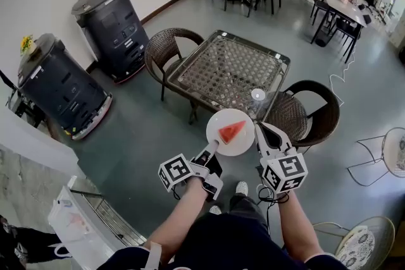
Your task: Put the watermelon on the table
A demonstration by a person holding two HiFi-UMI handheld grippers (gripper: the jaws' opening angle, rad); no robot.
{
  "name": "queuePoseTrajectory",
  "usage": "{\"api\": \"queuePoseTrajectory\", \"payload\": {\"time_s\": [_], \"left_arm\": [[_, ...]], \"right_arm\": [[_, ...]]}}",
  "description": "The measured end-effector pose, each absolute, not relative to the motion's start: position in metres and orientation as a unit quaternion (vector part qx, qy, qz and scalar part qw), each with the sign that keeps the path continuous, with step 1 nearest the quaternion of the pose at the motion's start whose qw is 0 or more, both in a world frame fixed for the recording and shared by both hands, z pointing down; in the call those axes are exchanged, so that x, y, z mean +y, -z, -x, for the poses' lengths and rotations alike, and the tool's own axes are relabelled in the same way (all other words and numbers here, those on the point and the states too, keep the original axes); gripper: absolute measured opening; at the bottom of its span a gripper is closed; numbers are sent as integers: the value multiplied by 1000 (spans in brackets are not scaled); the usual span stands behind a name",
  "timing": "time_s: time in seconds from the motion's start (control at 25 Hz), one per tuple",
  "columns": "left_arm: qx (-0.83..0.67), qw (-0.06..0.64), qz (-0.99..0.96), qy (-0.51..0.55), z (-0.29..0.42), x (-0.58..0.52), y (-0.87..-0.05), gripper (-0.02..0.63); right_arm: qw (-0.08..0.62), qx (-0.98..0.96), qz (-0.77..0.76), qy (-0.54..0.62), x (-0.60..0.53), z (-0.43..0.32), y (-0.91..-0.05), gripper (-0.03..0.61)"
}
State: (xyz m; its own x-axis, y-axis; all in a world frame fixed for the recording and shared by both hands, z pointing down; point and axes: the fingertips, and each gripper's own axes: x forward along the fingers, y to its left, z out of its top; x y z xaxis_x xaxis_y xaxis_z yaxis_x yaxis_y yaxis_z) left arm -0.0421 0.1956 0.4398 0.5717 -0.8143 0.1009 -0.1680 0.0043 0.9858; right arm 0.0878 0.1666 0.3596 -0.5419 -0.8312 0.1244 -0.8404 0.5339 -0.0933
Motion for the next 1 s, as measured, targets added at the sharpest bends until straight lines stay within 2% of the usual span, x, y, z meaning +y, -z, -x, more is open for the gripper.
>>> {"api": "queuePoseTrajectory", "payload": {"time_s": [1.0], "left_arm": [[-423, 581, -629, 295, -2, 90, -444, 15]], "right_arm": [[17, -898, -429, -100, 40, -137, -375, 3]]}}
